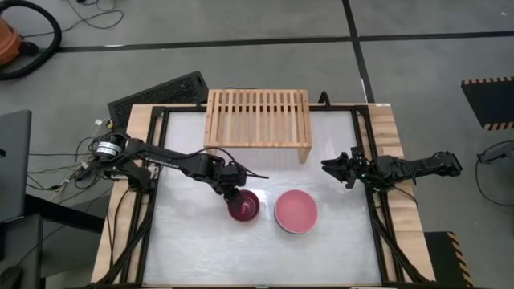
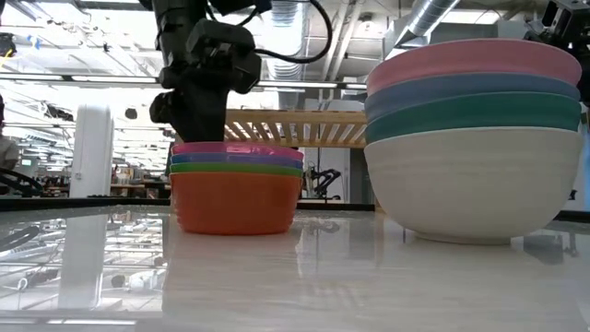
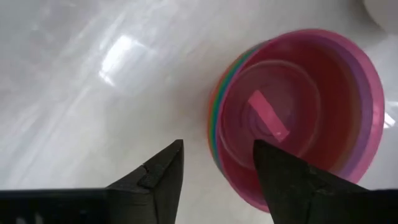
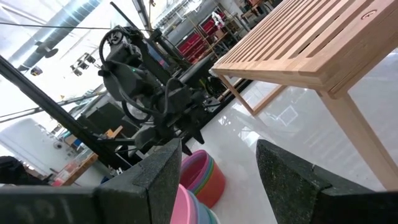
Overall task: Place and stack bowls onto a shelf
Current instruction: Put the pink bowl on the shelf
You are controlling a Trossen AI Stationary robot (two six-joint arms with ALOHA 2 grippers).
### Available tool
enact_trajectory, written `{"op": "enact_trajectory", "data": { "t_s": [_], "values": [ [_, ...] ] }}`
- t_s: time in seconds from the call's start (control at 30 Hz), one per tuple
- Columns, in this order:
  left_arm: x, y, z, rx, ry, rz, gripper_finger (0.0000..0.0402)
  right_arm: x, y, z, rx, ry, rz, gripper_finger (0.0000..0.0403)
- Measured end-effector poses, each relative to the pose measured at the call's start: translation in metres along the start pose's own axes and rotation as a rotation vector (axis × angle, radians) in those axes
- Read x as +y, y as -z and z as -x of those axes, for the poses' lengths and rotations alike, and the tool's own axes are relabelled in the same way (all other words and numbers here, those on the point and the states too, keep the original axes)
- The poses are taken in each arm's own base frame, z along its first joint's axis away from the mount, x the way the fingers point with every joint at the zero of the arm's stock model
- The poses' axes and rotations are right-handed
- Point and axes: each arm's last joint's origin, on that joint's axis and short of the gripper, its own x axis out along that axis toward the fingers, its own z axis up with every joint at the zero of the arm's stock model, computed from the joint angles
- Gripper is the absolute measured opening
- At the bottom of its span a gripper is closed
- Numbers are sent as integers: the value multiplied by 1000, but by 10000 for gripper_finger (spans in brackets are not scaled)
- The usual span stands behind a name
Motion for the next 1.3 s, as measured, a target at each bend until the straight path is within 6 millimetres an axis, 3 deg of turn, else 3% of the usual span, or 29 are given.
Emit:
{"op": "enact_trajectory", "data": {
  "t_s": [0.2,0.37,0.8,0.87,1.13,1.3],
  "values": [
    [1,-3,-19,64,13,-6,173,0,0,0,1,2,0,234],
    [4,-4,-18,62,1,26,161,0,0,0,1,2,0,234],
    [4,-7,-18,65,13,18,13,0,0,0,1,3,0,234],
    [4,-7,-17,66,5,25,5,0,0,0,1,3,0,234],
    [-3,-15,5,76,-41,24,1,0,0,0,2,2,0,234],
    [-10,-25,31,49,-92,22,0,0,0,0,2,2,-1,234]
  ]
}}
